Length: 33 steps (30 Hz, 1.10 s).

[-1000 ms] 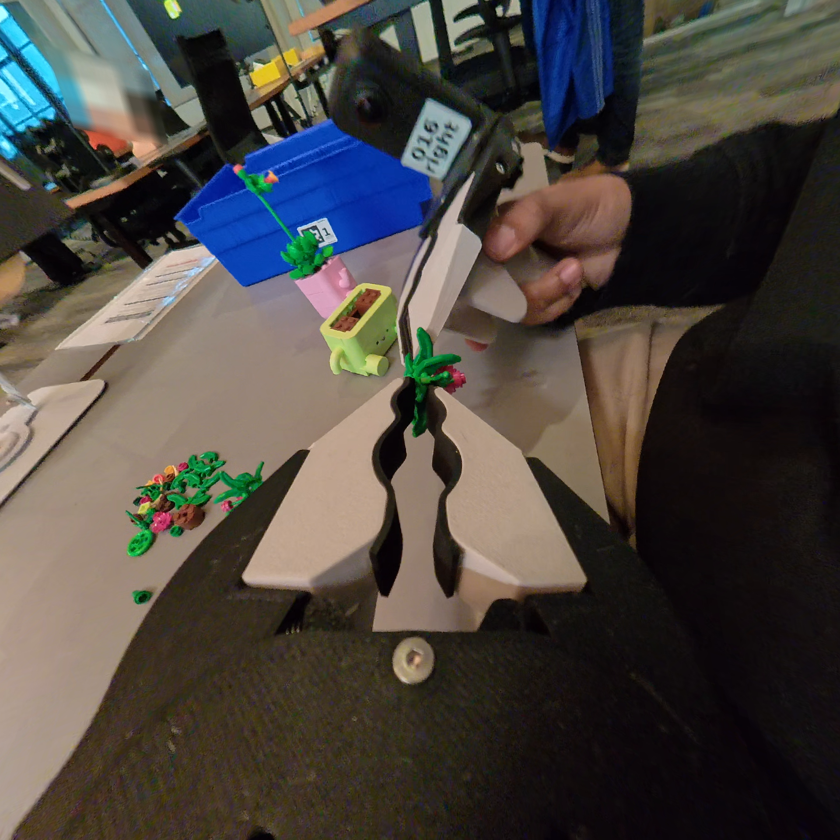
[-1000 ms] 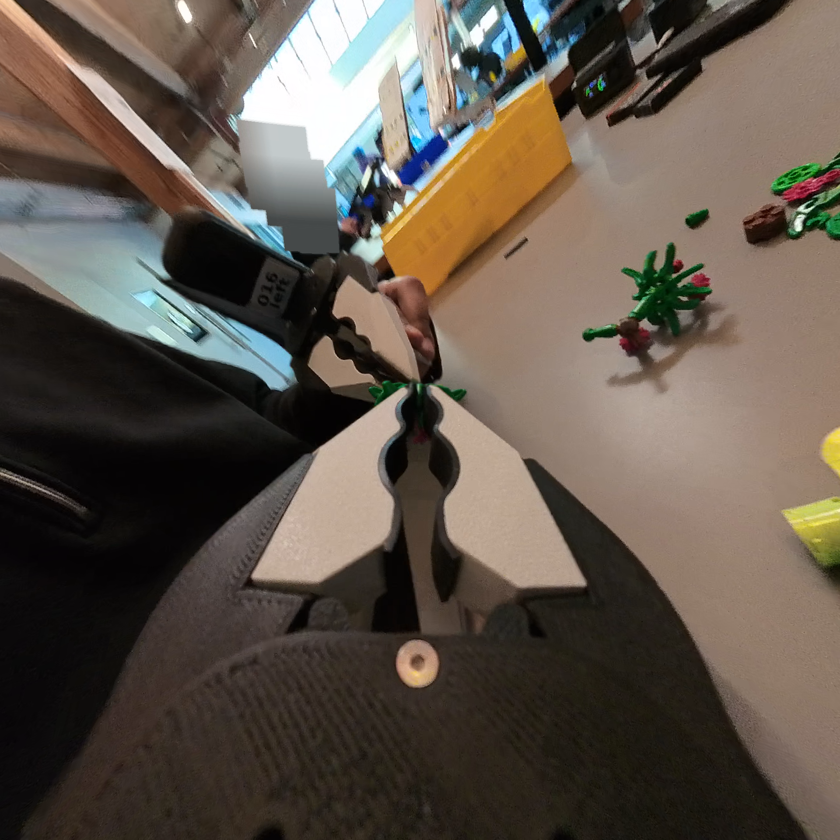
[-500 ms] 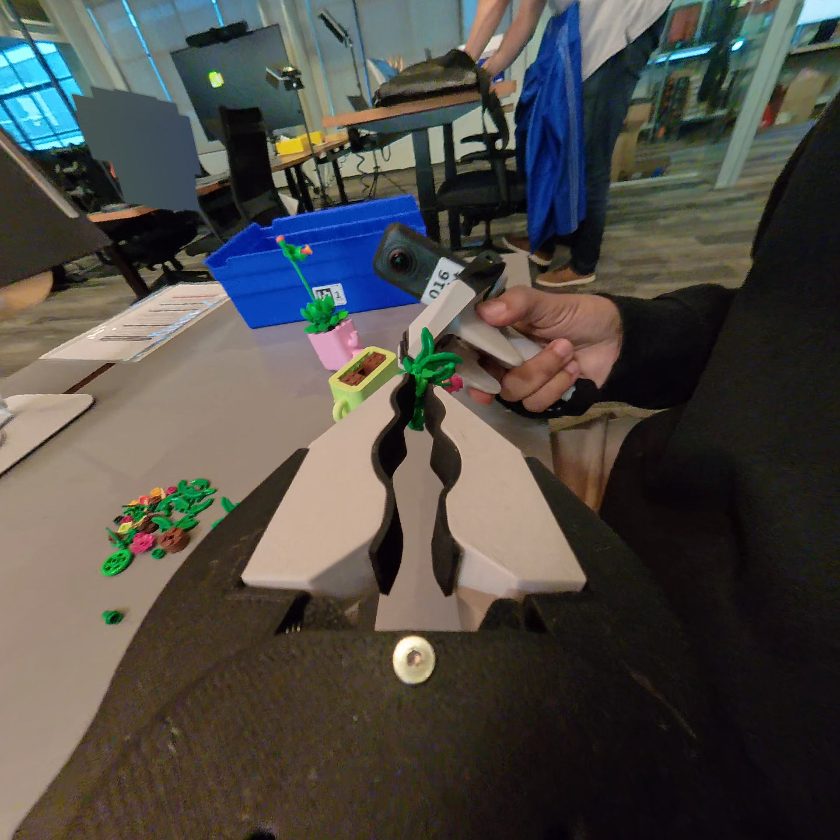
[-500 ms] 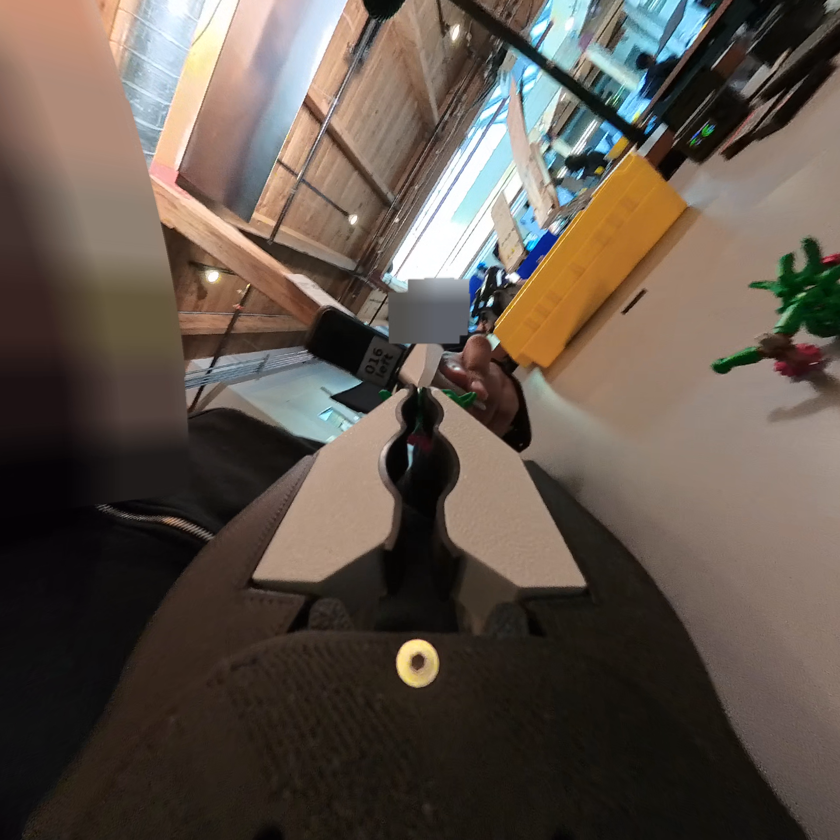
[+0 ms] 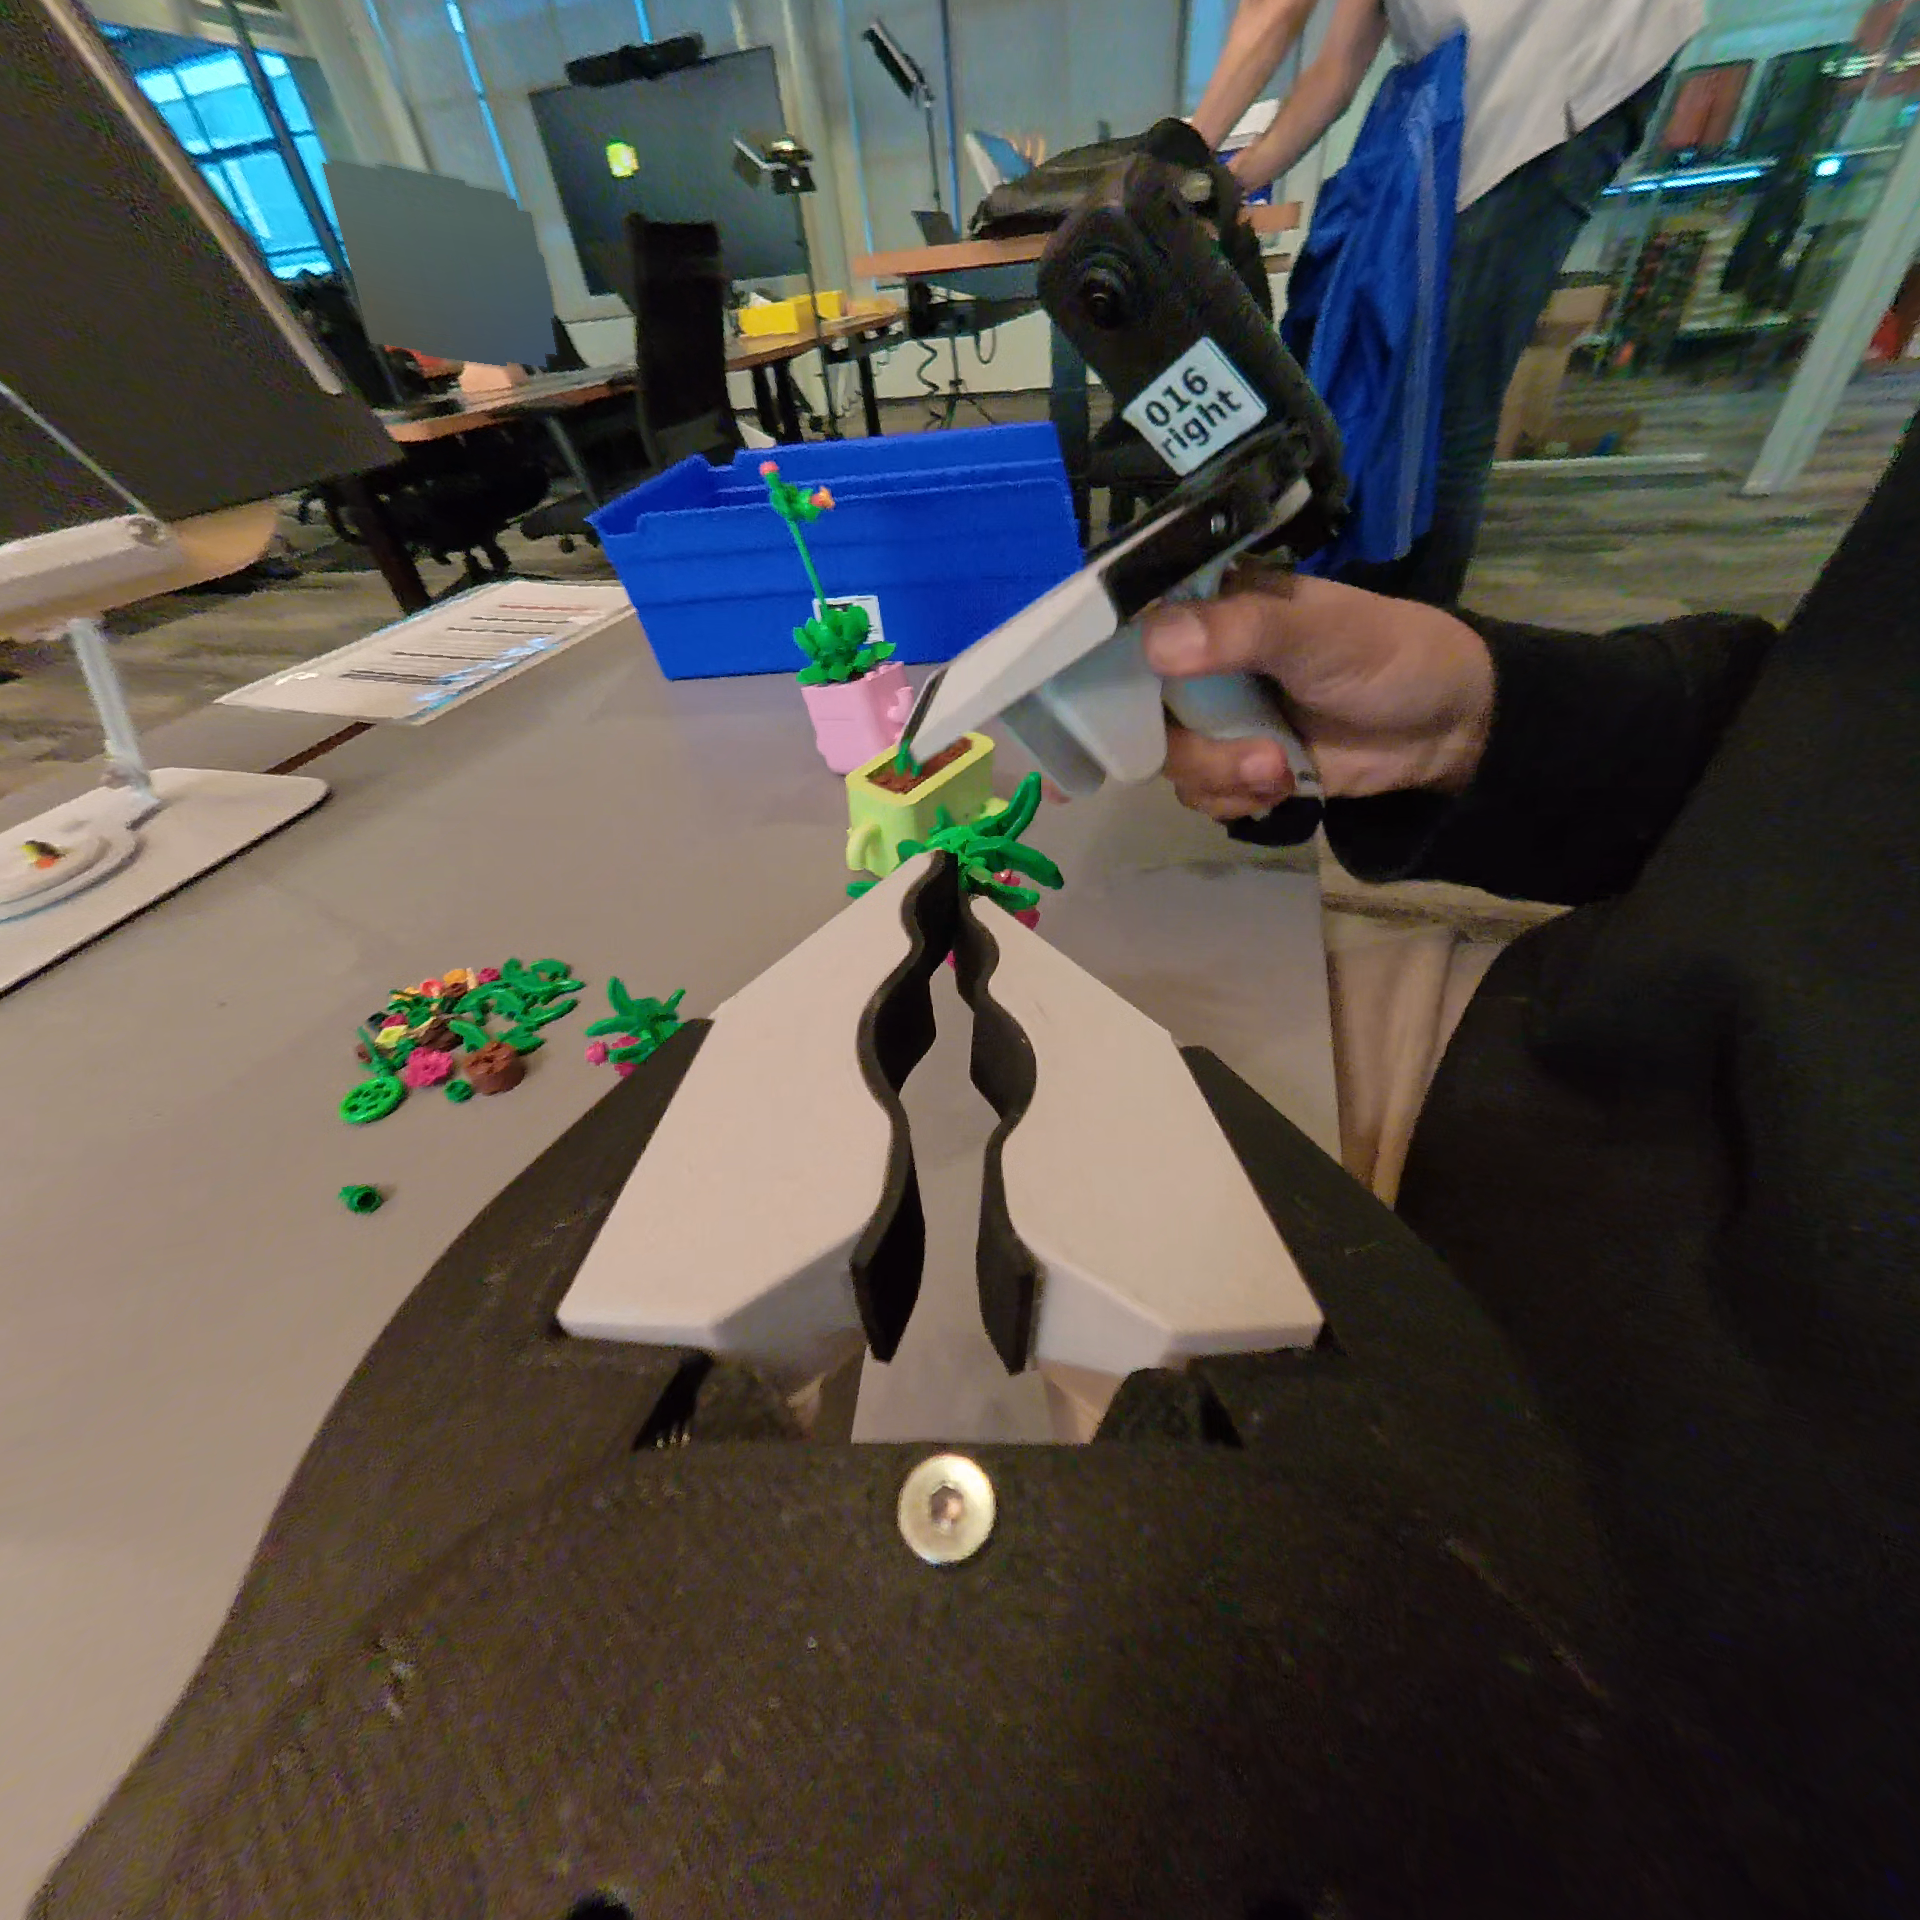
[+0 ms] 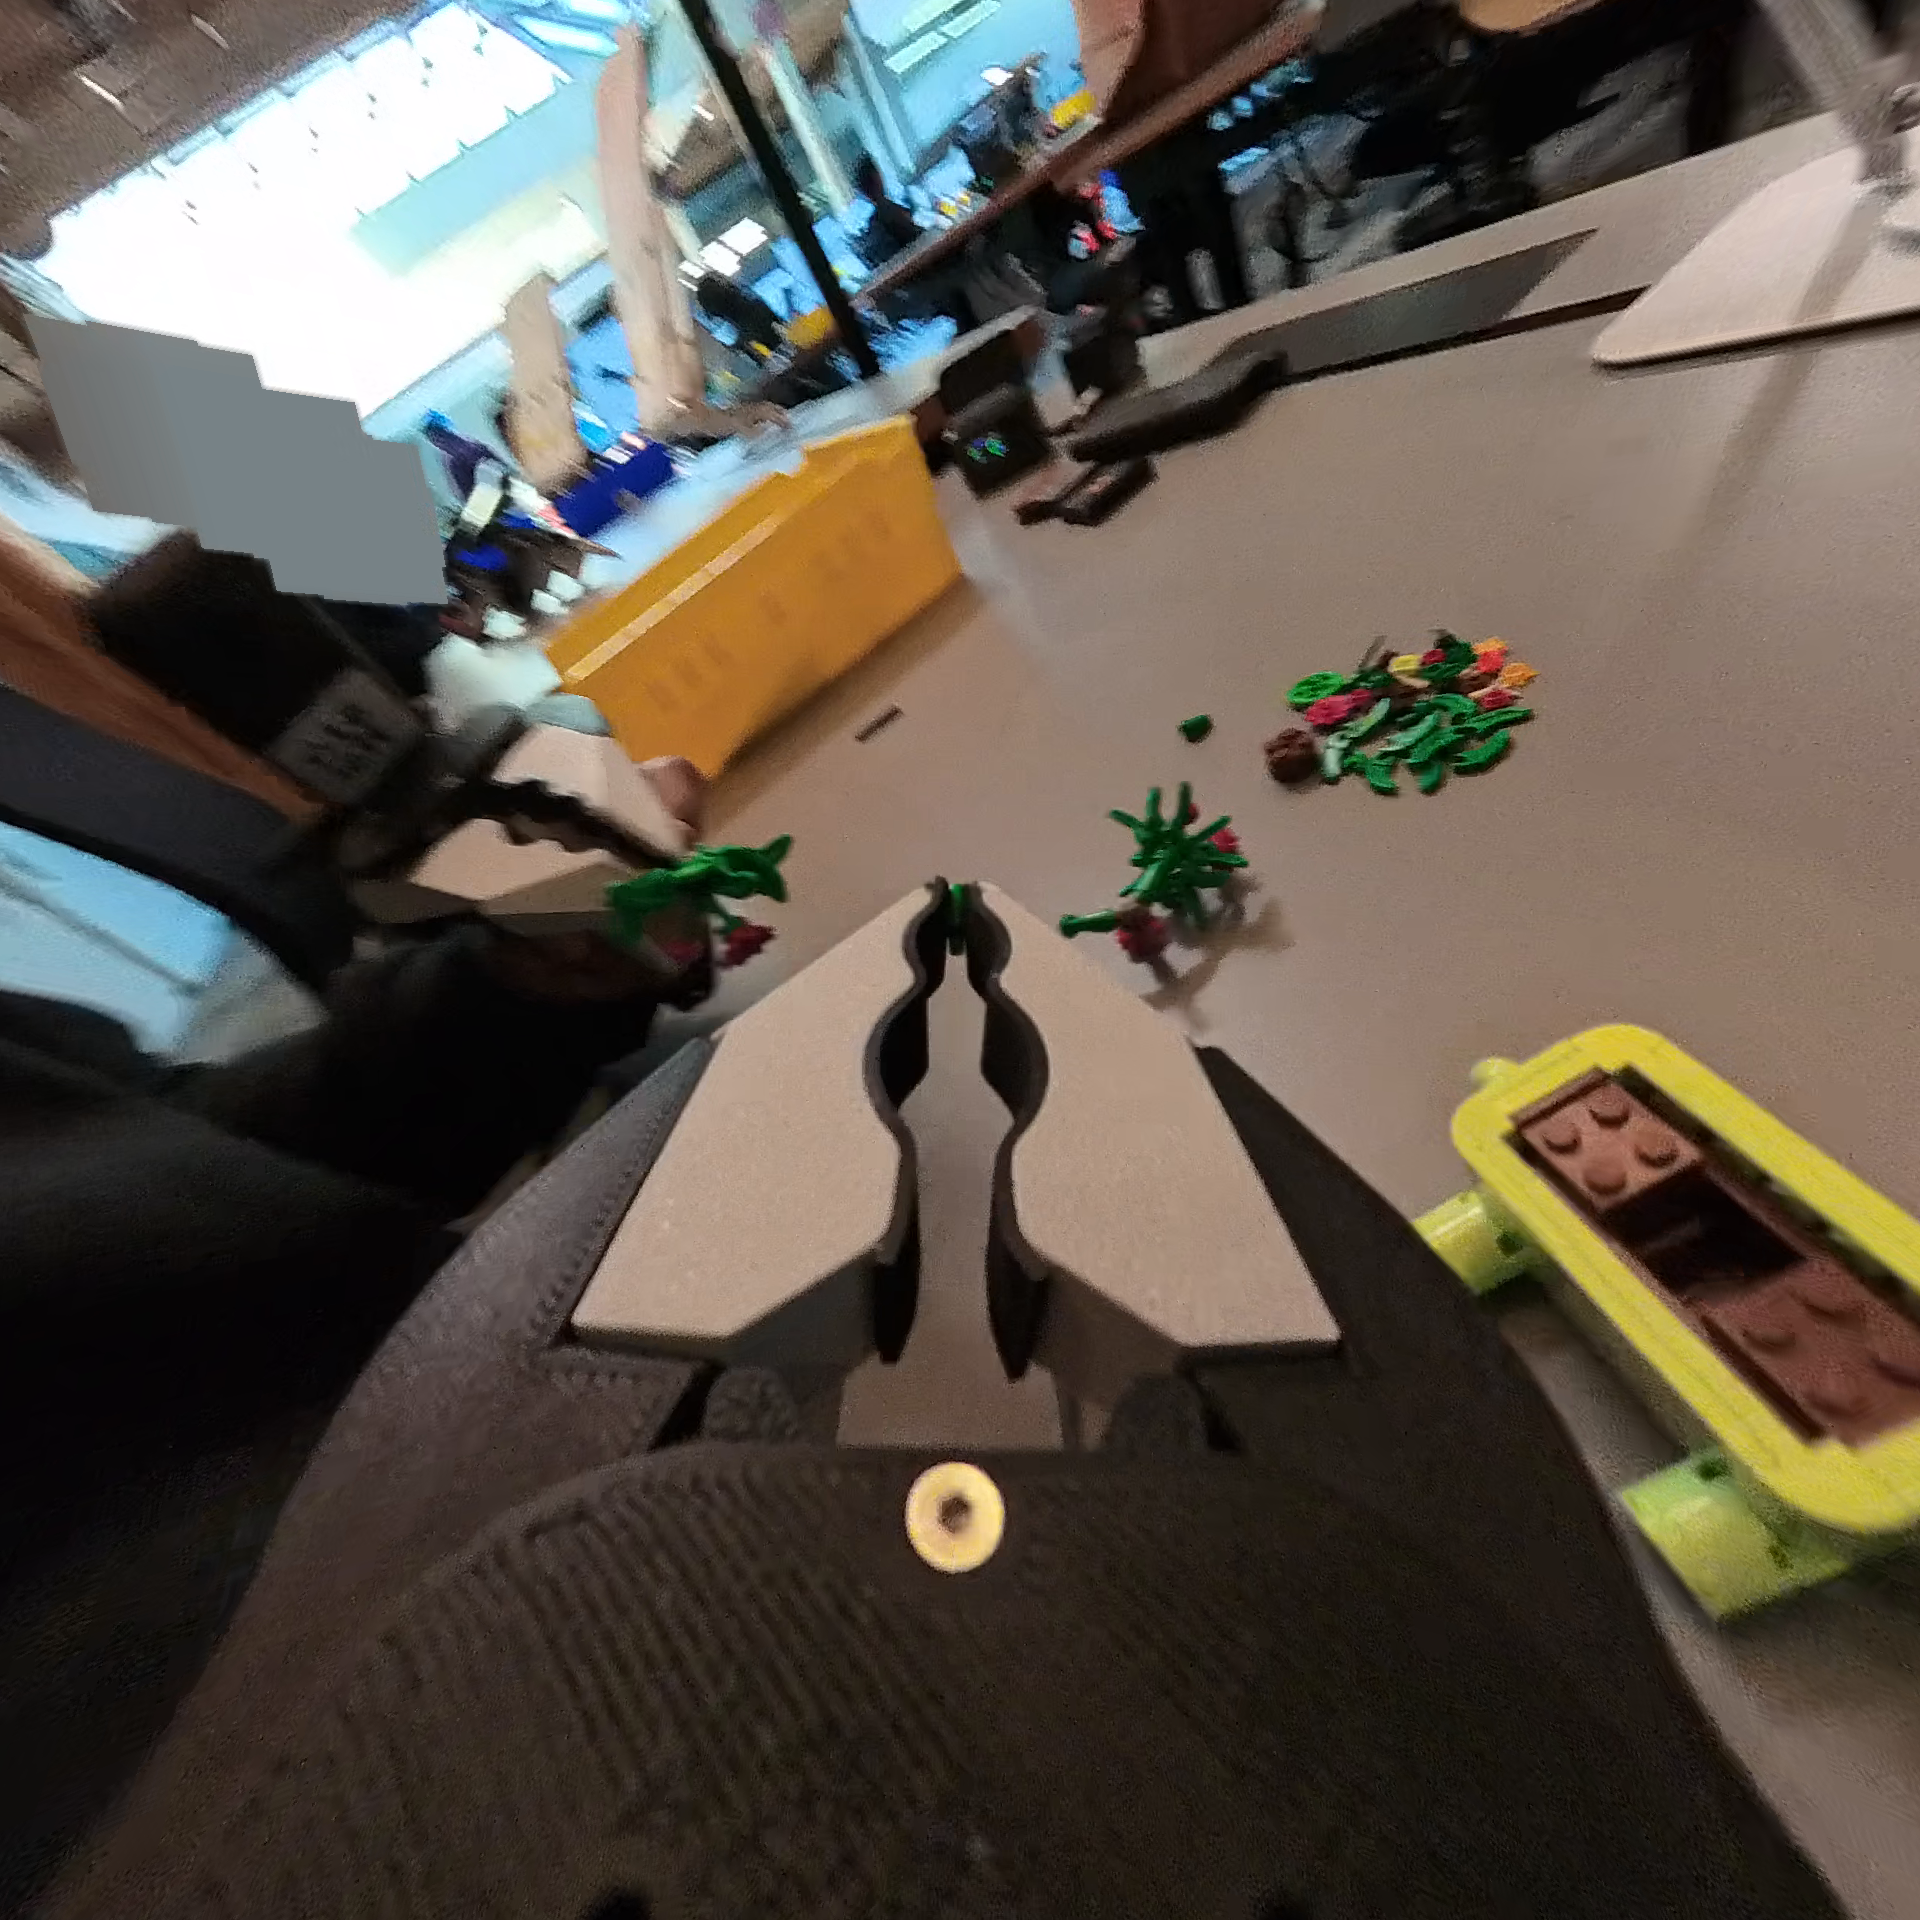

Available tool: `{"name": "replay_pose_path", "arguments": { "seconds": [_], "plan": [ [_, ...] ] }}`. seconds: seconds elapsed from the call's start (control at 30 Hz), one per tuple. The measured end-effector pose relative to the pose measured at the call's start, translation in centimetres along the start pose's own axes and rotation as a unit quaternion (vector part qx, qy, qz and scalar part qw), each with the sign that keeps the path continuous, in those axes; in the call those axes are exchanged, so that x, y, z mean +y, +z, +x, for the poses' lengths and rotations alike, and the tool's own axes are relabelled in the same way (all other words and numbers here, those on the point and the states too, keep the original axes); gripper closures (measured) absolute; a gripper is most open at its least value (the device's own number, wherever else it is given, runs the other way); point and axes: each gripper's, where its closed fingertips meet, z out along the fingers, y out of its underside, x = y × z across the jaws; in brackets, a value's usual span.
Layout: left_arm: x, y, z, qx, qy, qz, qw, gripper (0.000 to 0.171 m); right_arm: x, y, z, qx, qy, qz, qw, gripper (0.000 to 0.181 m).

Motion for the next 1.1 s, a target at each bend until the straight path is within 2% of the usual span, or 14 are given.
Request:
{"name": "replay_pose_path", "arguments": {
  "seconds": [0.1, 0.2, 0.3, 0.37, 0.57, 0.7, 0.83, 0.97, 1.1],
  "plan": [
    [0.3, -0.3, -1.2, -0.032, -0.007, -0.003, 0.999, 0.171, 0.8, 3.0, 1.6, 0.075, -0.052, -0.025, 0.995, 0.181],
    [2.1, -0.4, -4.3, -0.108, -0.027, -0.041, 0.993, 0.171, 1.7, 5.5, 4.3, 0.145, -0.08, -0.078, 0.983, 0.181],
    [2.8, -0.6, -5.3, -0.122, -0.067, -0.039, 0.99, 0.171, 0.6, 7.1, 7.0, 0.212, -0.09, -0.085, 0.969, 0.181],
    [2.9, -0.8, -5.5, -0.125, -0.08, -0.035, 0.988, 0.171, -0.2, 8.4, 8.4, 0.233, -0.085, -0.084, 0.965, 0.181],
    [2.6, -1.2, -5.9, -0.122, -0.102, -0.016, 0.987, 0.171, -0.8, 11.6, 11.3, 0.245, -0.007, -0.071, 0.967, 0.181],
    [2.5, -1.6, -6.3, -0.122, -0.12, -0.006, 0.985, 0.171, -0.7, 11.9, 12.0, 0.246, 0.034, -0.065, 0.966, 0.177],
    [2.5, -1.8, -6.3, -0.119, -0.128, -0.001, 0.985, 0.171, -1.9, 11.4, 11.7, 0.24, 0.029, -0.023, 0.97, 0.172],
    [2.6, -1.7, -6.4, -0.118, -0.131, -0.005, 0.984, 0.171, -1.5, 11.5, 11.5, 0.224, 0.055, -0.023, 0.973, 0.173],
    [2.7, -1.5, -6.3, -0.121, -0.124, -0.013, 0.985, 0.171, -3.3, 10.7, 9.1, 0.186, 0.01, 0.031, 0.982, 0.164]
  ]
}}
